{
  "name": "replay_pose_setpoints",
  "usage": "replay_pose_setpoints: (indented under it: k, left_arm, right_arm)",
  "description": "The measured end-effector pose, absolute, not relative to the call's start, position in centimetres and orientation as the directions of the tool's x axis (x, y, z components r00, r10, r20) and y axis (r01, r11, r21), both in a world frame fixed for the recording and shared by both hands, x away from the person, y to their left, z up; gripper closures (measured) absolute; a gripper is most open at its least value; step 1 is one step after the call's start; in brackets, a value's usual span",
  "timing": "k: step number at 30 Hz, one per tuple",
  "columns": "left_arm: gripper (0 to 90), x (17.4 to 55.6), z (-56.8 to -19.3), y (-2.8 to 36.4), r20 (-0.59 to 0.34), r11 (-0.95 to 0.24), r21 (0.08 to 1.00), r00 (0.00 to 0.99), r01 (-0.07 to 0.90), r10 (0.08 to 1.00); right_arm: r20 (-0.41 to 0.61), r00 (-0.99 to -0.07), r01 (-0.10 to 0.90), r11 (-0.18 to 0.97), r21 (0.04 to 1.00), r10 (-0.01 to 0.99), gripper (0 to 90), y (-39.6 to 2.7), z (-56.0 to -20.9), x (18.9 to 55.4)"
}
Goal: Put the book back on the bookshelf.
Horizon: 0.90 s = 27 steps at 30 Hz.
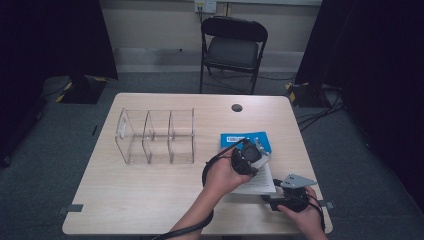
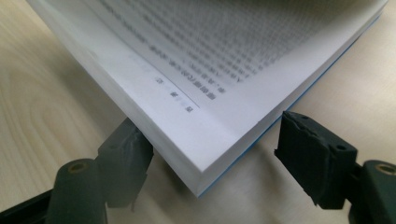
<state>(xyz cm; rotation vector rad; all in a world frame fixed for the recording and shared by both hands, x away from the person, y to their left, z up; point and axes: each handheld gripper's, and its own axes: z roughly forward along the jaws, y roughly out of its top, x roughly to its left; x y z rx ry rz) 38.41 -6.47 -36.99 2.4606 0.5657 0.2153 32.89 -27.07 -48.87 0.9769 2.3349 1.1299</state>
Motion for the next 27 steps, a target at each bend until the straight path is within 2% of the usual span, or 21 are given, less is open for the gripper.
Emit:
replay_pose_setpoints:
  k: [9,10,13,16,27]
  left_arm:
    - [73.9,38.1,-36.7,-6.3,0.039,-0.737,0.582,0.894,0.343,0.447]
    - [74.0,38.1,-36.6,-6.2,0.046,-0.744,0.577,0.897,0.336,0.441]
    - [74.0,38.0,-36.5,-6.2,0.049,-0.748,0.574,0.898,0.333,0.437]
    - [74.2,37.7,-36.3,-6.2,0.057,-0.757,0.568,0.902,0.322,0.427]
    - [74.1,36.9,-36.2,-6.5,0.054,-0.773,0.555,0.914,0.308,0.402]
  right_arm:
    - [-0.100,-0.698,0.332,0.444,0.832,0.709,25.3,-26.8,-48.3,33.0]
    - [-0.104,-0.694,0.331,0.444,0.832,0.712,22.6,-26.9,-48.3,33.1]
    - [-0.071,-0.702,0.339,0.421,0.841,0.709,20.3,-27.1,-48.7,33.5]
    - [-0.083,-0.699,0.329,0.422,0.845,0.710,16.7,-27.1,-48.7,33.9]
    - [-0.053,-0.700,0.296,0.356,0.886,0.712,13.6,-27.6,-48.5,35.1]
